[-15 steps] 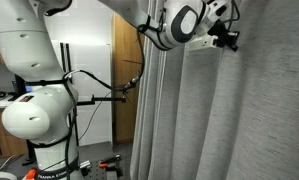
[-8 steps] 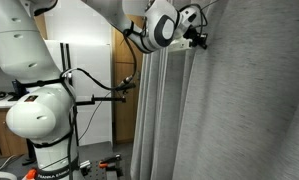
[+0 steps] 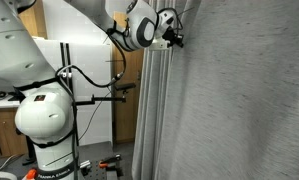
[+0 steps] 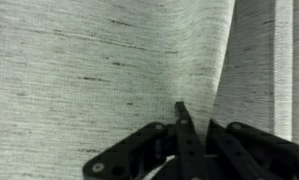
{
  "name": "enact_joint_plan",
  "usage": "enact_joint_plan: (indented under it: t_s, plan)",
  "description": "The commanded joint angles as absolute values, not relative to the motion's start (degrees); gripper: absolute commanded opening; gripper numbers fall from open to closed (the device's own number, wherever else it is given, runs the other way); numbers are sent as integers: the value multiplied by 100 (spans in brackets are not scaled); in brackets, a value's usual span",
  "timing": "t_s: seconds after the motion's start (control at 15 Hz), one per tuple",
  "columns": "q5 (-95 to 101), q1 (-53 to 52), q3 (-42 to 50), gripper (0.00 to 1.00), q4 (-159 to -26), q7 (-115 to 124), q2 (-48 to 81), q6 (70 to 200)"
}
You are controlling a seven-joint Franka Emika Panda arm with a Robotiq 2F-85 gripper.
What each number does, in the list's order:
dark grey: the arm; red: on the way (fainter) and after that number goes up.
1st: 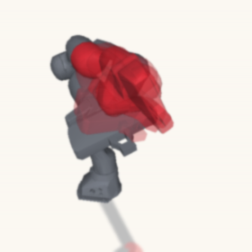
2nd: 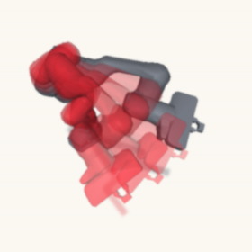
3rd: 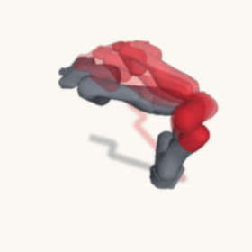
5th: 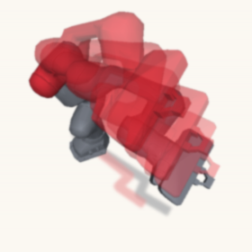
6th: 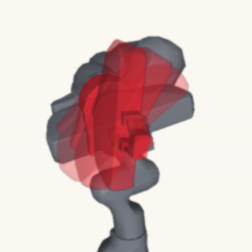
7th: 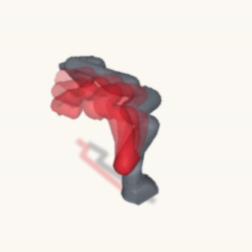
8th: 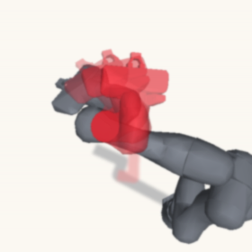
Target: Slide the curtain to the left
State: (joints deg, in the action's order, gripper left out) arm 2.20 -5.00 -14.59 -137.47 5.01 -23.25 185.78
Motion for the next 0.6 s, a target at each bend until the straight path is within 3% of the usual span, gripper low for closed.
enact_joint_plan:
  t_s: [0.0,0.53]
  plan:
    - [-66,-728,-1928,0,-14557,950,-2735,18235]
    - [-204,-494,-2891,0,-14497,1502,-3045,18166]
